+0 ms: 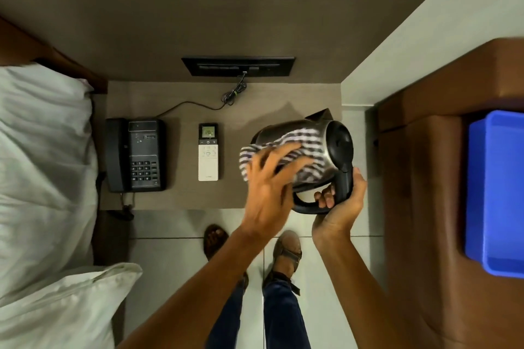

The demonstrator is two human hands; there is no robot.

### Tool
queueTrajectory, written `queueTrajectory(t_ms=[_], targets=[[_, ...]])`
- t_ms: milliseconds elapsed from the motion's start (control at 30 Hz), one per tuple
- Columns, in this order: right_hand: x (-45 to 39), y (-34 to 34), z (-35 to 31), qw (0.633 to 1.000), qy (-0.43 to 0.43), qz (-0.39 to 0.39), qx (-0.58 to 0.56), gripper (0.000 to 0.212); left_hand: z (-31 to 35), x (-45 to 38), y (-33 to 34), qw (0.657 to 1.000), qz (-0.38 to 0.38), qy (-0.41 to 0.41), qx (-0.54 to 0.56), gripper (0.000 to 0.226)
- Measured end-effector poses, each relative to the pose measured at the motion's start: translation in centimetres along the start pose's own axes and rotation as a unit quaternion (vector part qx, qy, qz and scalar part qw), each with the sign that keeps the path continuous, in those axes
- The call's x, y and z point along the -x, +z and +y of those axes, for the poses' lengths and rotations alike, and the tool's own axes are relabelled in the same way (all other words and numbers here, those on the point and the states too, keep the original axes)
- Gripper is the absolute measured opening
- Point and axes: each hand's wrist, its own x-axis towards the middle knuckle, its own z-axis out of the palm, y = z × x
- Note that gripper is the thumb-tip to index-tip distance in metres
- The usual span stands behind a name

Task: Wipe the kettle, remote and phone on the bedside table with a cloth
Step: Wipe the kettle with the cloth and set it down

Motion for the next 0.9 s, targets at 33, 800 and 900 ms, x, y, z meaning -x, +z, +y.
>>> queueTrajectory(t_ms=[33,800,900], targets=[[0.1,-0.1,0.1,1.000,0.003,0.001,0.007,0.035,-1.2,0.1,-0.7,0.999,0.005,-0.044,0.000,0.060],[0.2,-0.6,0.7,0.999,0.020,-0.024,0.023,0.049,-0.6,1.4,-2.4,0.964,0.060,-0.234,0.110,0.044],[-0.5,-0.8,1.1,0.999,0.019,-0.033,0.026,0.057,-1.7,-4.7,-1.9,0.910,0.082,-0.357,0.196,0.040]])
